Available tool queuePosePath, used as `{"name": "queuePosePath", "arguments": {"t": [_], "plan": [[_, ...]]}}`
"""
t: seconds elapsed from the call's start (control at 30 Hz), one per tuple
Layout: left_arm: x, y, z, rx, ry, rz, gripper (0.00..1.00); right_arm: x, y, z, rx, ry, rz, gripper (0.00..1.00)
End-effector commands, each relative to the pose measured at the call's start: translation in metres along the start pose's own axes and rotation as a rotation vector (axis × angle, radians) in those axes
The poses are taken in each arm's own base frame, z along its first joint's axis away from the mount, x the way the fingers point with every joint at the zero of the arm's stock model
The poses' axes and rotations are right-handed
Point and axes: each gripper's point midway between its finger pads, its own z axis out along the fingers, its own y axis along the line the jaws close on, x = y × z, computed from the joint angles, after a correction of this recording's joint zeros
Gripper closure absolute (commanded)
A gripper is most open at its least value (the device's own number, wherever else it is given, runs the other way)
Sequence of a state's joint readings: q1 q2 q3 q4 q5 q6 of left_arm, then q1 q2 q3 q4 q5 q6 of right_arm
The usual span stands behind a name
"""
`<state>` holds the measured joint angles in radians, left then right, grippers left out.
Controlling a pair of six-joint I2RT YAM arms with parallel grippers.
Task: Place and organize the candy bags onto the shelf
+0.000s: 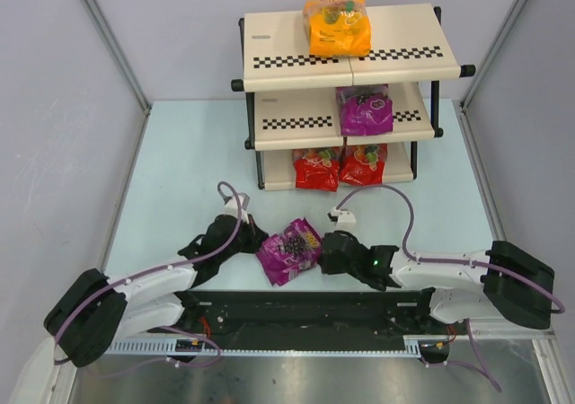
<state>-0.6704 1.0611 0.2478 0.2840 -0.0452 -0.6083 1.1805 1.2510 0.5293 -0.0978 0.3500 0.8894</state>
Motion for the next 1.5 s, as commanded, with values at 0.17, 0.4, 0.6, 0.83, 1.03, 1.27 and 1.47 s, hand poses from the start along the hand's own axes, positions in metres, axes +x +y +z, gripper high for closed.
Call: {"name": "queuePosePath", "arguments": {"t": [0.17, 0.4, 0.6, 0.83, 1.03, 1.27, 1.47], "plan": [[0.046, -0.041, -0.029, 0.171, 0.054, -0.038, 1.00, -0.070, -0.016, 0.009, -0.012, -0.121, 0.003, 1.00], [0.049, -0.063, -0.045, 0.210, 0.042, -0.065, 1.00, -0.114, -0.027, 0.002, -0.002, -0.217, -0.004, 1.00], [0.038, -0.046, -0.061, 0.138, -0.028, -0.091, 0.99, -0.103, -0.023, -0.039, -0.005, -0.274, -0.003, 0.83], [0.016, -0.046, -0.084, 0.115, -0.131, -0.039, 0.67, -0.062, 0.004, -0.082, -0.084, -0.374, 0.072, 0.34], [0.030, -0.067, -0.083, 0.149, -0.147, 0.023, 0.54, -0.023, 0.010, -0.080, -0.033, -0.475, 0.154, 0.34], [0.036, -0.081, -0.081, 0.159, -0.231, 0.046, 0.38, -0.007, 0.019, -0.064, 0.007, -0.529, 0.186, 0.36], [0.034, -0.093, -0.085, 0.217, -0.263, 0.044, 0.35, -0.008, 0.014, -0.062, 0.030, -0.552, 0.195, 0.38]]}}
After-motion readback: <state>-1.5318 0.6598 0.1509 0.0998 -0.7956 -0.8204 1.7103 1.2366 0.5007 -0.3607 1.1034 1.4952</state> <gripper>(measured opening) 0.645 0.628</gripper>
